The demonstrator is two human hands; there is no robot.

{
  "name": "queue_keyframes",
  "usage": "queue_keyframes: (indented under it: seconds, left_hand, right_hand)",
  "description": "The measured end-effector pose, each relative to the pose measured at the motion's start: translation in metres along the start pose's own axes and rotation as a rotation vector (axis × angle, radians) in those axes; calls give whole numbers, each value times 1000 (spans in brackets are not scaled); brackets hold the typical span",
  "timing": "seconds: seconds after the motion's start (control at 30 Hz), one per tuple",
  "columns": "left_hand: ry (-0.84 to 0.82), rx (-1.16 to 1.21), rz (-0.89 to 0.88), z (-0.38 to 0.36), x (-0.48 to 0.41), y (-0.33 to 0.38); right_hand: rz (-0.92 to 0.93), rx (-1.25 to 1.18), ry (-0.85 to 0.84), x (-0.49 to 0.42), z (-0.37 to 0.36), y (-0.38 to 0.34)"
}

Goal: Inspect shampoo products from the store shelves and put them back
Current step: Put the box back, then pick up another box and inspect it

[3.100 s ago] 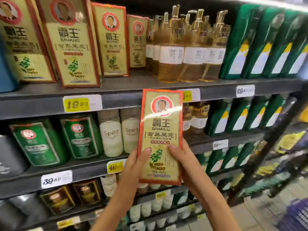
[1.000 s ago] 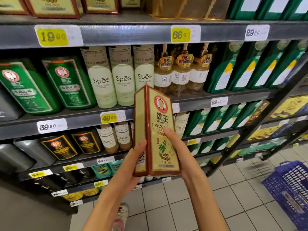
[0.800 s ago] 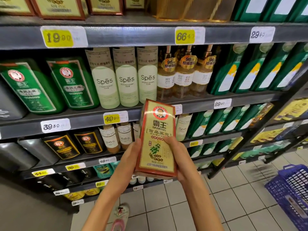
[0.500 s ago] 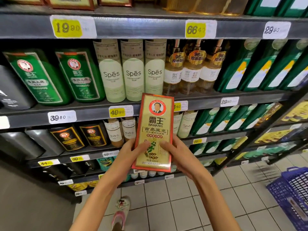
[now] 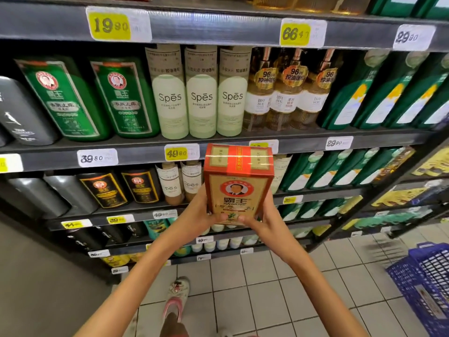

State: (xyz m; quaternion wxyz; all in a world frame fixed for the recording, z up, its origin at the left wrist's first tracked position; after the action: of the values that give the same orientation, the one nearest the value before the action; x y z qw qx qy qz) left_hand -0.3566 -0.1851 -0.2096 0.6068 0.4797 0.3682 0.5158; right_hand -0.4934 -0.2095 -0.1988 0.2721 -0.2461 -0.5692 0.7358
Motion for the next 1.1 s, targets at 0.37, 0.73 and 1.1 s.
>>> queue_keyframes:
  seconds: [0.37, 0.73, 1.1]
  left_hand:
    - [-221, 683, 266, -31, 17, 41]
    - [-57, 373, 163, -19, 18, 57]
    - [308, 139, -214, 68, 26, 172]
  right_hand:
    - [-441, -618, -137, 27, 12, -17]
    - [-301, -542, -82, 30, 20, -25]
    - [210, -269, -62, -40, 48, -144]
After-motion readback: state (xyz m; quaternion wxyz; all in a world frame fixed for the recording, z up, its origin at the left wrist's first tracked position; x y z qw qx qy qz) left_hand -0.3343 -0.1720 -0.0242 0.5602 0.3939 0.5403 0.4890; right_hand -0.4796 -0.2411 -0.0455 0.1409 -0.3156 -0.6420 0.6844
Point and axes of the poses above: each hand's wrist, its own x-axis away from the middle knuckle, its own z-axis out of the back of the hand, y = z × x, the point moved 8 cm from there along -x, towards the middle knuckle, and after that the axes turned 12 degrees about -y, right-handed, at the moved point
